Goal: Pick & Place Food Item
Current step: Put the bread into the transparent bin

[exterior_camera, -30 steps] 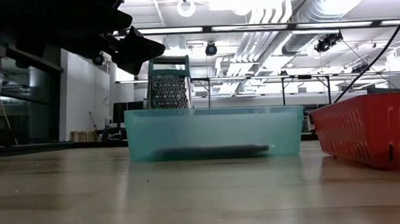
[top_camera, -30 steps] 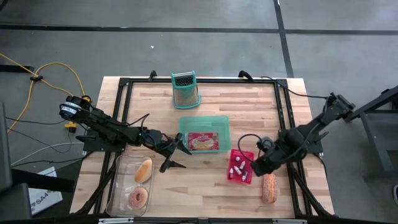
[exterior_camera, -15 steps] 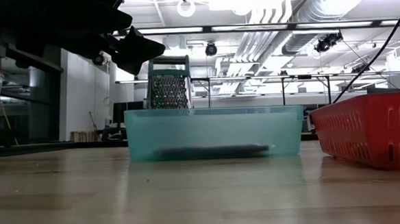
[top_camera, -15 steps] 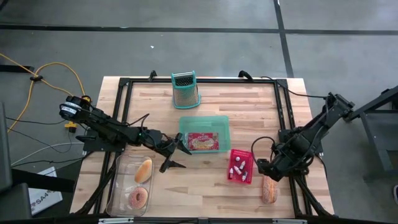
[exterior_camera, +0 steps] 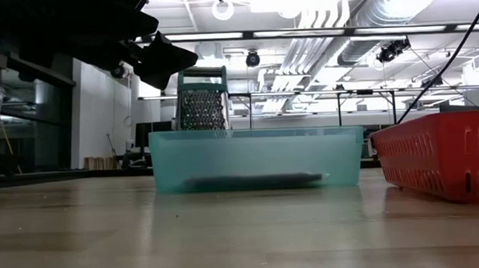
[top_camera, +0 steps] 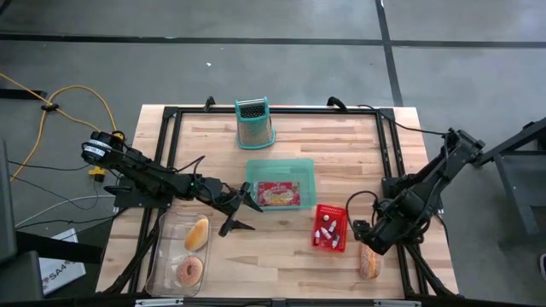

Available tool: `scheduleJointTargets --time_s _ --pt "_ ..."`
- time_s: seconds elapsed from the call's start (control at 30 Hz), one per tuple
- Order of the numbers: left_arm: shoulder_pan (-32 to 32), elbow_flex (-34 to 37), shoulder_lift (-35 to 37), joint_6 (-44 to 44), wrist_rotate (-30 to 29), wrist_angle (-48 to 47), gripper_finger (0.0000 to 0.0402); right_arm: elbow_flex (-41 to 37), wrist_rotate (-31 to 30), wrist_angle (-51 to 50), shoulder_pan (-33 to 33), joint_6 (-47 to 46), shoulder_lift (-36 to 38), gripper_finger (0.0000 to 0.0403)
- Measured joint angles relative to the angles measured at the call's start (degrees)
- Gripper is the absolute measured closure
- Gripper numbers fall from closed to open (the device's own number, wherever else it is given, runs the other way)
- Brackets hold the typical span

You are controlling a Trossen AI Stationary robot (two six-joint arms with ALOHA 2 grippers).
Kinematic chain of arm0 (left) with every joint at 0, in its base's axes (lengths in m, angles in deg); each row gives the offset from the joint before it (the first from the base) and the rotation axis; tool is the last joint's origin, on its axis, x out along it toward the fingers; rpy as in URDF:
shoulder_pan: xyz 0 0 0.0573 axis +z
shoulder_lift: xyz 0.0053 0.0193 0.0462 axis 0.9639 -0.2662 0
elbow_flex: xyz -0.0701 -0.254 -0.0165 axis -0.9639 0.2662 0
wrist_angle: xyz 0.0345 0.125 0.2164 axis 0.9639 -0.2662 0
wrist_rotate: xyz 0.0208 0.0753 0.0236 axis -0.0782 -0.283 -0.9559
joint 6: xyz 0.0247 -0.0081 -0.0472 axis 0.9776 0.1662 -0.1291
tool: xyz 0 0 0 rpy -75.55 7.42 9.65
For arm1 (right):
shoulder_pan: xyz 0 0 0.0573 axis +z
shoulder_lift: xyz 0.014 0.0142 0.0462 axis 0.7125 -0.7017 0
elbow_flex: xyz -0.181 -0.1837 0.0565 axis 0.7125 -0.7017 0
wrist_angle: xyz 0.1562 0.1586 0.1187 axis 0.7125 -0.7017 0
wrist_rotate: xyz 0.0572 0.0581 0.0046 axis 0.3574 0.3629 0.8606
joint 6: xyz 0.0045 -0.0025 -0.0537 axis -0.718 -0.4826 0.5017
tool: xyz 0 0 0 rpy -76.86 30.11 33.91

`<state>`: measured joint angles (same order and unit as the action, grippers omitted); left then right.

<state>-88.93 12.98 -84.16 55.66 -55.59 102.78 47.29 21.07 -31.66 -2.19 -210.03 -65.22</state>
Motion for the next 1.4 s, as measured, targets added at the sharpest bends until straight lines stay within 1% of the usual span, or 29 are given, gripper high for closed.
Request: scheduleJointTargets --time_s 0.1,0.33,0.57,0.73,0.87,0.97,1.13,1.23,1.3,1.4 --pt "0.0 0.0 0.0 0.0 0.0 0.0 0.0107 0.0 -1.2 -0.1 0.0 1.6 -0.6 0.0064" --pt "0.0 0.0 0.0 0.0 0.0 0.0 0.0107 0.0 -0.6 -2.8 1.2 0.6 -2.7 0.0064" --pt "0.0 0.0 0.0 0.0 0.0 0.0 0.0107 0.0 -0.7 -1.7 2.2 -6.3 -4.7 0.0064" --pt "0.0 0.0 0.0 0.0 0.0 0.0 0.0107 0.0 -0.7 -1.5 2.1 -6.7 -4.8 0.0064" --pt "0.0 0.0 0.0 0.0 0.0 0.0 0.0107 0.0 -0.7 -0.4 2.1 -6.4 -4.8 0.0064" --pt "0.0 0.0 0.0 0.0 0.0 0.0 0.0107 0.0 -0.7 2.4 2.1 -5.4 -4.8 0.0064" --pt "0.0 0.0 0.0 0.0 0.0 0.0 0.0107 0.0 -1.0 7.4 2.1 4.2 -4.8 0.0064" --pt "0.0 0.0 0.0 0.0 0.0 0.0 0.0107 0.0 -3.7 8.5 2.1 6.7 -4.8 0.0064" --pt "0.0 0.0 0.0 0.0 0.0 0.0 0.0107 0.0 -5.3 8.4 2.1 6.1 -5.1 0.0064" --pt "0.0 0.0 0.0 0.0 0.0 0.0 0.0107 0.0 -4.9 7.9 2.2 0.9 -5.1 0.0064"
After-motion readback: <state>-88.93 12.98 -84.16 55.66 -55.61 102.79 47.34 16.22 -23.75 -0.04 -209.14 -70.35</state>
